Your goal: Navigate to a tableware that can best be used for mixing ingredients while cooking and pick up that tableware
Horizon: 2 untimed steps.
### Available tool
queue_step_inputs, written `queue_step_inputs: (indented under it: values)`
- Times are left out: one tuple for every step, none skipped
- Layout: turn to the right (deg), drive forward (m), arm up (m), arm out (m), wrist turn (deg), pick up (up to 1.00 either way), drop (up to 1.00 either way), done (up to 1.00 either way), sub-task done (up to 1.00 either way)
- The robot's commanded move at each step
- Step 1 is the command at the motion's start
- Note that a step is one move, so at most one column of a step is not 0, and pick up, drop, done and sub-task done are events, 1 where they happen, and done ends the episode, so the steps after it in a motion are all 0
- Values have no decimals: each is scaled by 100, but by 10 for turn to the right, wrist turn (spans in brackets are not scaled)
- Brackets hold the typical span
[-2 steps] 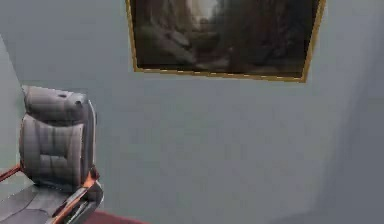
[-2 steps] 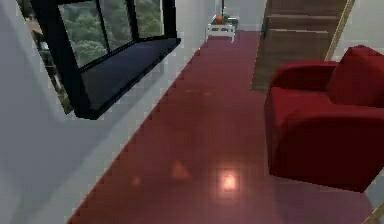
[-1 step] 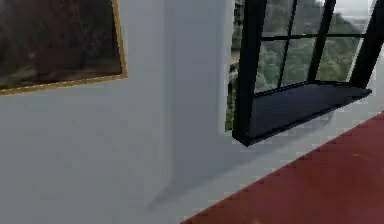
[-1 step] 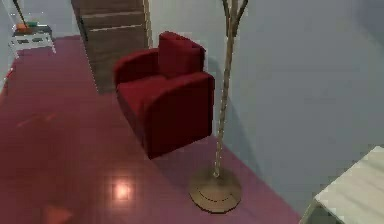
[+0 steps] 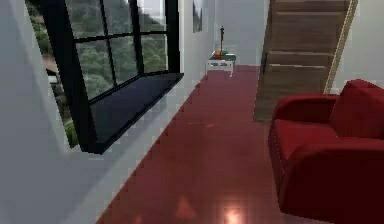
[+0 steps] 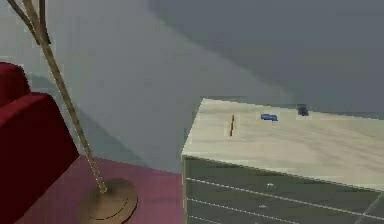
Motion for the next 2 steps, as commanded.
queue_step_inputs:
  values:
    - [60,0,0,0,0,0,0,0,0]
    - [0,100,0,0,0,0,0,0,0]
